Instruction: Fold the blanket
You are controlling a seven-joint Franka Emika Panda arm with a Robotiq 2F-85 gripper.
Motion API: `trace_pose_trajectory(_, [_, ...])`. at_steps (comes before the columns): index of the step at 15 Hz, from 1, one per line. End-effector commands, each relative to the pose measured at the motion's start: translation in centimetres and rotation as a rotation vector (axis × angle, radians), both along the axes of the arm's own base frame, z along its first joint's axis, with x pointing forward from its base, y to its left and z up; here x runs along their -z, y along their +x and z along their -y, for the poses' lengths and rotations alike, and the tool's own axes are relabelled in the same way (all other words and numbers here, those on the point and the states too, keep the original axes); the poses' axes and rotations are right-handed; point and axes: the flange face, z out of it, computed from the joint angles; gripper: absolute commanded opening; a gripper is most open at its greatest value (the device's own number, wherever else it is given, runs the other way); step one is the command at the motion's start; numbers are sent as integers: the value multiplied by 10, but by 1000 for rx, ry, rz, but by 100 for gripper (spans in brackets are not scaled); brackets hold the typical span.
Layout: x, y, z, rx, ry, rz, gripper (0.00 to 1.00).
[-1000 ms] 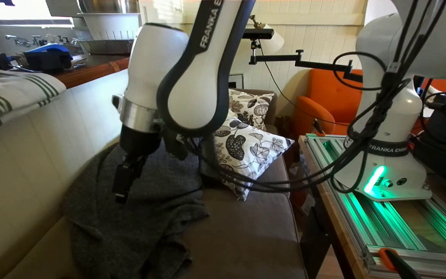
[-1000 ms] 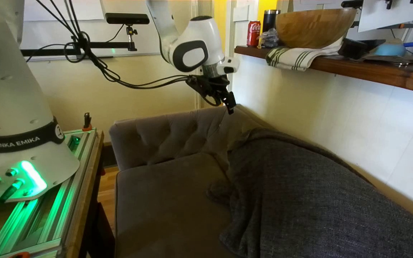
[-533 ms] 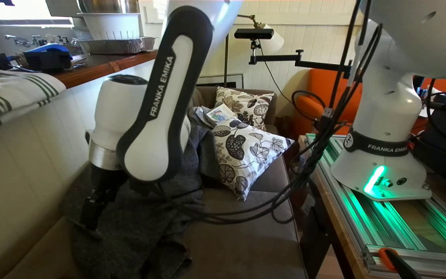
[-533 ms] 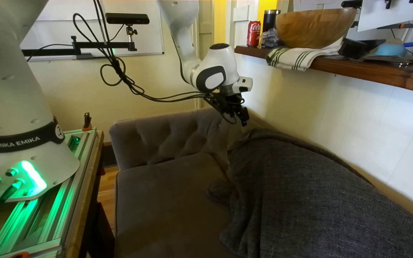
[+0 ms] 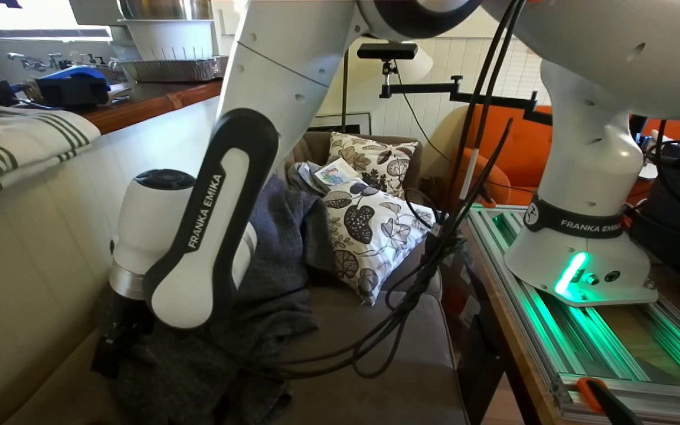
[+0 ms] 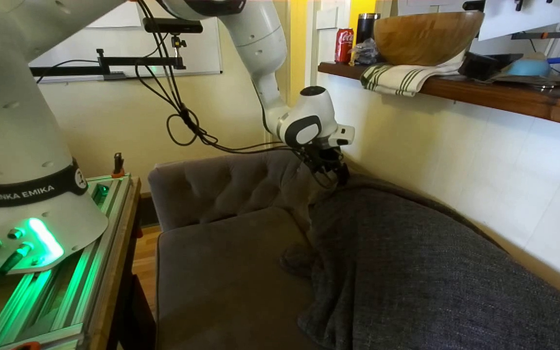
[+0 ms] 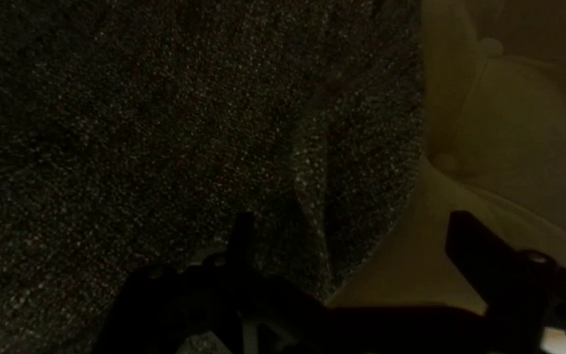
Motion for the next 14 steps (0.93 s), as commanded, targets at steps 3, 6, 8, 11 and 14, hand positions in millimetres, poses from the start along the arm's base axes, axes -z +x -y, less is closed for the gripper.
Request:
trace_pose_trajectory(3, [30,26,6,28,11,-12,91])
trace_pose_trajectory(6, [34,31,8,31,24,-26,59])
trace_pose_trajectory(8, [31,31,3,32,40,-40,45])
trace_pose_trajectory(11, [24,30,-11,40,83,-67,26])
trace_pose_trajectory(14, [18,28,-23,42,118,-77,2])
